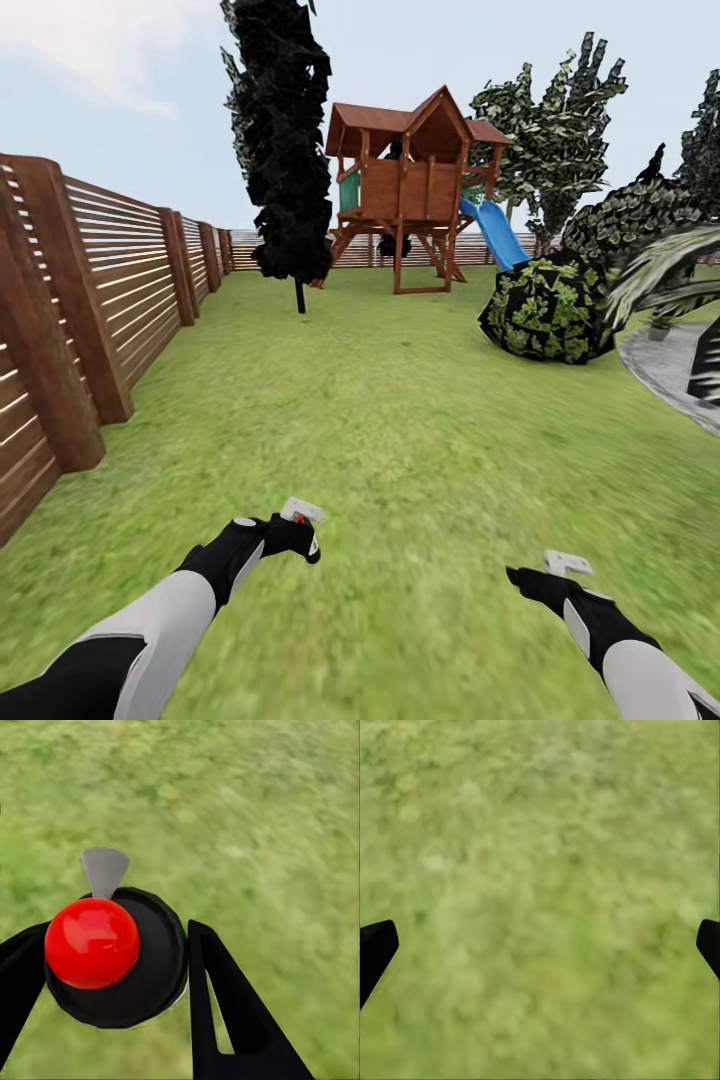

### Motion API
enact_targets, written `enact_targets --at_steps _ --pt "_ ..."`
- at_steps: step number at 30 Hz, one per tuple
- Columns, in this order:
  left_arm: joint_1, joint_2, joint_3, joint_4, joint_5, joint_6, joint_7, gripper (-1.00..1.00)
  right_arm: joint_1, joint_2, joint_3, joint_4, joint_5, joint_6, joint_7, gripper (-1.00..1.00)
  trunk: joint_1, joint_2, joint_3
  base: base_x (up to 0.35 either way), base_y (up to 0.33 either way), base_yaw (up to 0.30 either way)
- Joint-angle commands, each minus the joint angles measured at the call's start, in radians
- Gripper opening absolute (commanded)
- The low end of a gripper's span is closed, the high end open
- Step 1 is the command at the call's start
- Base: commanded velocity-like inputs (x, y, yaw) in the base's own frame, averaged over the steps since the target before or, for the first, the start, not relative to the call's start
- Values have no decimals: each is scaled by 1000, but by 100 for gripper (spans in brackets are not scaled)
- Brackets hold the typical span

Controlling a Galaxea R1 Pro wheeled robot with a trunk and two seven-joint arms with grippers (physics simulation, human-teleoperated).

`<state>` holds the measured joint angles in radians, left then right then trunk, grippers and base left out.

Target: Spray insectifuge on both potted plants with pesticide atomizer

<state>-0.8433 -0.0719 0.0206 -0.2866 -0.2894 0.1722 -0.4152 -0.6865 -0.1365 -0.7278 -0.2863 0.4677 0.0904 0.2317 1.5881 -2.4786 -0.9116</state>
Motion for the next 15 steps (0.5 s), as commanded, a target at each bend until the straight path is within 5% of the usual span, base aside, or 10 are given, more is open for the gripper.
enact_targets --at_steps 1,15 --pt "0 0 2 -3 -2 7 -4 -100 -1 1 -8 -2 8 5 7 100 0 0 -1 336 0 -9" --pt "0 0 2 -2 -2 7 -4 -100 -1 2 -8 -2 8 5 6 100 0 0 -1 336 0 -1"
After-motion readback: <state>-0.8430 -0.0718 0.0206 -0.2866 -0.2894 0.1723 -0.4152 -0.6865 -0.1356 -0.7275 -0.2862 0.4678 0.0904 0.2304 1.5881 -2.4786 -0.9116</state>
